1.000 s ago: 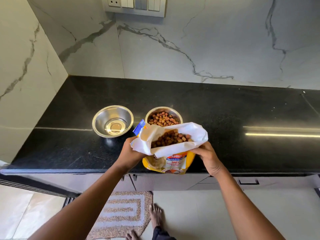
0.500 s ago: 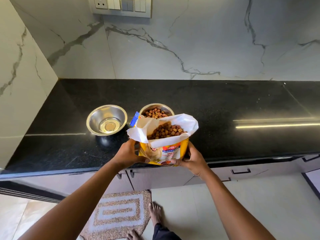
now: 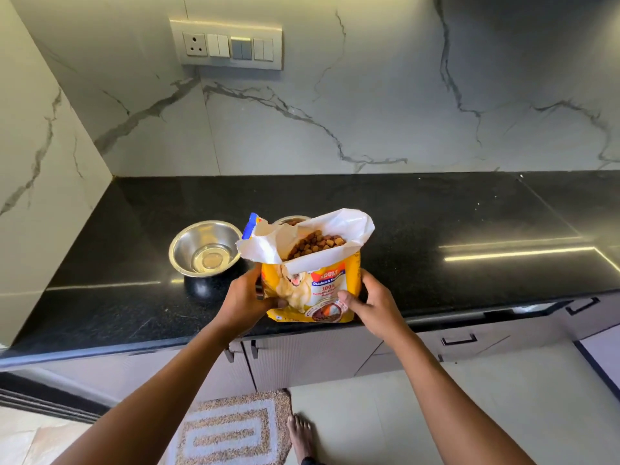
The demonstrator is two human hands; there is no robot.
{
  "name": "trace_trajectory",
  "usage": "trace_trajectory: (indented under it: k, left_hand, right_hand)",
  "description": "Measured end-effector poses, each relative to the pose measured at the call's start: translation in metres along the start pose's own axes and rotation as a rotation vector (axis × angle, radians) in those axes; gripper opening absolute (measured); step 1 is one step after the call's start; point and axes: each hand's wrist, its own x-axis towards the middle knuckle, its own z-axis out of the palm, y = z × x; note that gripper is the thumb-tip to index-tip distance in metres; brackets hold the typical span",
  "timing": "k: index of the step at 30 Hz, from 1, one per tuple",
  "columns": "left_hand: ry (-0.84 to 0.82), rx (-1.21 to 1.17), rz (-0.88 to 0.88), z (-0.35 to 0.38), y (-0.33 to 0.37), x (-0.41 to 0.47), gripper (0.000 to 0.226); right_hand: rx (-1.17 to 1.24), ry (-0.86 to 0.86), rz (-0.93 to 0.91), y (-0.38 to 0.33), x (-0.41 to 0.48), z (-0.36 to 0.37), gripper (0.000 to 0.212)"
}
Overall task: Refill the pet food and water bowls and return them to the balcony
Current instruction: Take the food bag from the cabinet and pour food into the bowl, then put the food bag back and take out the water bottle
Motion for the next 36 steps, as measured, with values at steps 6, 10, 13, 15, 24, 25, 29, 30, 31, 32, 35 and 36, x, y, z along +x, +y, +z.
trace_trajectory:
  k: [6, 10, 13, 15, 24, 25, 29, 30, 31, 32, 35, 36]
  left_hand:
    - [0.095, -0.01, 0.153, -0.048, 0.081, 0.02, 0.055]
    - [0.139, -0.037, 0.272, -0.089, 0.147, 0.04, 0.065]
    - [0.19, -0.017, 0.363, -0.114, 0.196, 0.053, 0.062]
    - [0.231, -0.014, 0.421, -0.127, 0.228, 0.061, 0.052]
    - [0.341, -0.015, 0.617, -0.196, 0.38, 0.108, 0.051]
    - [0.321, -0.04, 0.628, -0.201, 0.395, 0.112, 0.051]
    - [0.3, -0.071, 0.67, -0.216, 0.448, 0.15, 0.051]
    - [0.31, -0.069, 0.666, -0.218, 0.456, 0.162, 0.051]
    - [0.319, -0.063, 0.661, -0.218, 0.464, 0.175, 0.052]
    - [0.326, -0.058, 0.654, -0.217, 0.471, 0.189, 0.051]
    - [0.318, -0.057, 0.635, -0.211, 0.485, 0.227, 0.043]
    - [0.31, -0.068, 0.62, -0.207, 0.487, 0.24, 0.042]
  right_hand:
    - [0.064, 0.119, -0.14, -0.086, 0.019, -0.034, 0.026]
    - [0.066, 0.202, -0.257, -0.15, 0.041, -0.06, 0.02]
    - [0.073, 0.275, -0.339, -0.198, 0.055, -0.081, 0.009]
    - [0.052, 0.324, -0.383, -0.23, 0.064, -0.097, 0.006]
    - [0.015, 0.537, -0.567, -0.378, 0.1, -0.183, 0.029]
    - [0.01, 0.544, -0.579, -0.393, 0.103, -0.192, 0.021]
    - [0.05, 0.528, -0.6, -0.435, 0.139, -0.229, 0.02]
    - [0.055, 0.522, -0.595, -0.442, 0.15, -0.237, 0.021]
    - [0.063, 0.52, -0.593, -0.447, 0.161, -0.245, 0.019]
    - [0.062, 0.521, -0.592, -0.451, 0.173, -0.252, 0.017]
    - [0.063, 0.54, -0.567, -0.457, 0.208, -0.266, 0.012]
    - [0.058, 0.54, -0.549, -0.457, 0.22, -0.269, 0.013]
